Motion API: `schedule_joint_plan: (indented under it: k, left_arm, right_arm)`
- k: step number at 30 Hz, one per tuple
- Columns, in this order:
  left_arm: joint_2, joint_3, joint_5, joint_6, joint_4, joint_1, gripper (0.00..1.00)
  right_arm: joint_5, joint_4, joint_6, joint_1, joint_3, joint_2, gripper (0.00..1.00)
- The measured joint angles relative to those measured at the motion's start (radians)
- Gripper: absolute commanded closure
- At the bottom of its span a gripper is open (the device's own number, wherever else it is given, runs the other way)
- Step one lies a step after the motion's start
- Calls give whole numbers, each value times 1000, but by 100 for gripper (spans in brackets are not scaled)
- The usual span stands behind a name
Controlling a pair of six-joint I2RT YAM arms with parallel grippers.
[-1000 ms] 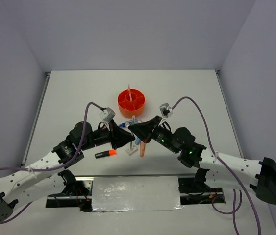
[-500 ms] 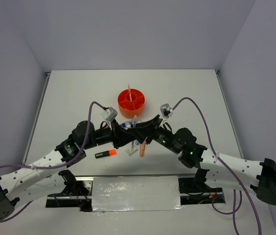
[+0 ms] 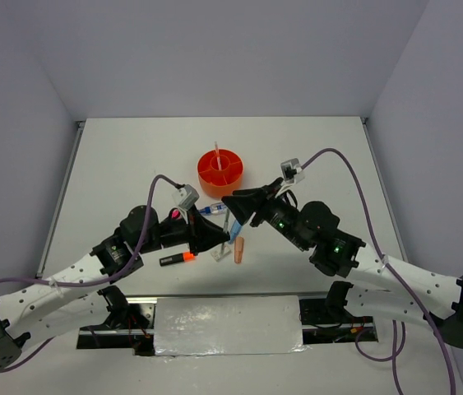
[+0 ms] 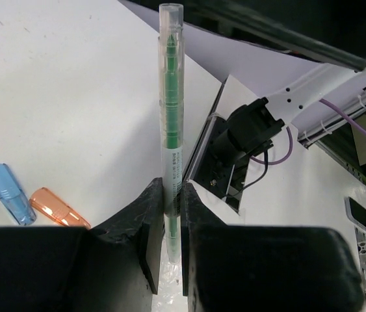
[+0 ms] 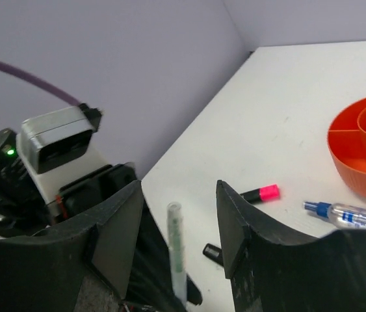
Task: Sort the stationery into containers
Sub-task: Close the pen cap on the pen, then place the pen in the storage box.
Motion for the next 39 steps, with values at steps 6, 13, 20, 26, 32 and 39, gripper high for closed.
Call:
schedule_joint_plan:
  k: [6,13,20,26,32,39]
  left_arm:
    - [-6,0,7,19,-5,-11,100]
    - [-6,0,5,26,-18,-13,100]
    - [-6,1,-23,27,-39,-18,100]
    - [-6,55,-53,62,-171,-19,100]
    - [4,129,-90,134,-346,-15,100]
    - [57,150,-10,152,-419,84,100]
  right_arm:
    - [-5,-60,-2,-2,18,37,56]
    - [-75,-42,-12,-2,18,41,100]
    - [-93,-15,-4,-6,-6,42,100]
    - [-121,135,17,-15,-80,79,100]
    - [-129,374,44,-9,-182,156,100]
    - [-57,503,34,10,-208,273,100]
